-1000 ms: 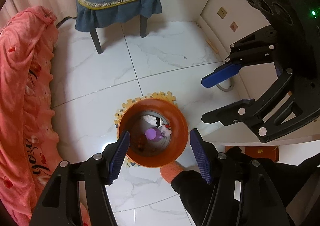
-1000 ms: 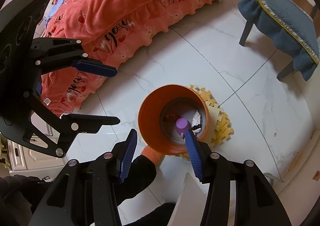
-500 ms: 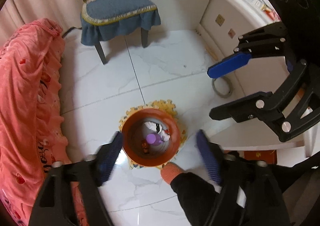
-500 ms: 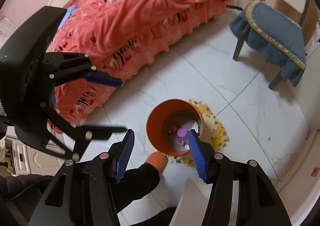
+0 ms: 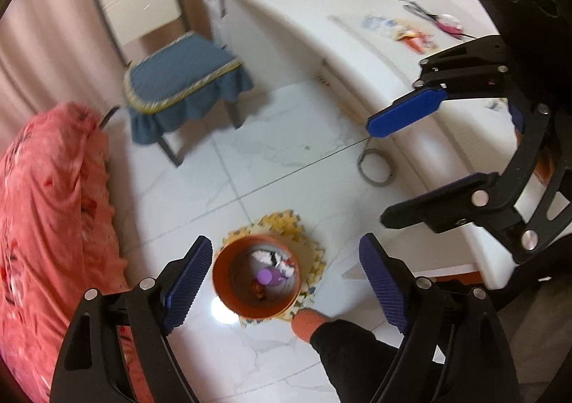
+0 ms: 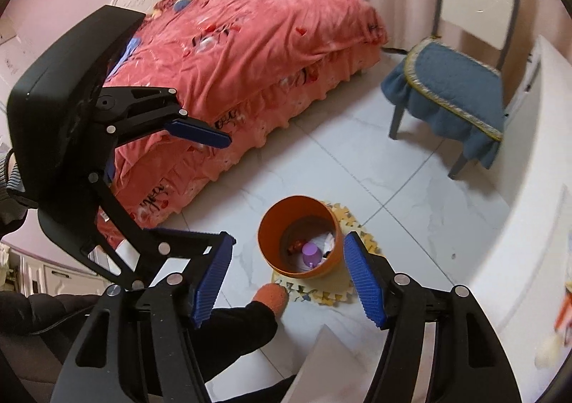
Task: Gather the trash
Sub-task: 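Move both open tools back to the desk toward the red can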
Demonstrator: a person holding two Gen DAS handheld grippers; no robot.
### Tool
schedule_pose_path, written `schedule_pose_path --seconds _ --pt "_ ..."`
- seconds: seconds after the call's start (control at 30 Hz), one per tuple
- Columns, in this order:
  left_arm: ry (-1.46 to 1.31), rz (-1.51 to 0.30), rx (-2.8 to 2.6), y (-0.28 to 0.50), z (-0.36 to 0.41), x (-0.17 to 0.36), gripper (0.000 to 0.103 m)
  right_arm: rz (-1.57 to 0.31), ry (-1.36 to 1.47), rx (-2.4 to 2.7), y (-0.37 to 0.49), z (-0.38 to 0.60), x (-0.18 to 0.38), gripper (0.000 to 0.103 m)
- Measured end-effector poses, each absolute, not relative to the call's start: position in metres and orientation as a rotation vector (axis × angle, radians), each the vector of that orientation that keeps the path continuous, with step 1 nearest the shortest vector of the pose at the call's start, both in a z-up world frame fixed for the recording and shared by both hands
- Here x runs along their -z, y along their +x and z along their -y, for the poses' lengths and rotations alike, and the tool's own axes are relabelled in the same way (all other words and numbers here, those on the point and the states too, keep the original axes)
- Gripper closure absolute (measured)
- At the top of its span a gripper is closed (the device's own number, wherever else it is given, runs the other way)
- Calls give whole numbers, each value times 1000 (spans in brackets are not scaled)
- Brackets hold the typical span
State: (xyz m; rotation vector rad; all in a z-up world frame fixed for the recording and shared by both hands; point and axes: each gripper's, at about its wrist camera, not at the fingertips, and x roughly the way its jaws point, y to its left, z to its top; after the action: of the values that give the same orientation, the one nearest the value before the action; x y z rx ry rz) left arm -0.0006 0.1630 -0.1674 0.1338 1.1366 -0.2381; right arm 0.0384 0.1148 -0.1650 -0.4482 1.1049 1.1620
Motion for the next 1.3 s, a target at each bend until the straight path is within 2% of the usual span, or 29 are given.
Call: schedule_pose_path --seconds 0.1,0.53,0.93,1.3 --pt "189 -1122 276 2 -141 155 19 -1081 -431 -1124 40 -89 151 31" --pt "346 -1038 475 26 -38 121 19 -1039 -282 -891 56 52 117 31" --pt "501 -982 654 54 60 112 19 -1029 -134 -658 73 180 111 31" --pt "533 -1003 728 100 107 122 19 -1057 -22 -503 88 253 127 31"
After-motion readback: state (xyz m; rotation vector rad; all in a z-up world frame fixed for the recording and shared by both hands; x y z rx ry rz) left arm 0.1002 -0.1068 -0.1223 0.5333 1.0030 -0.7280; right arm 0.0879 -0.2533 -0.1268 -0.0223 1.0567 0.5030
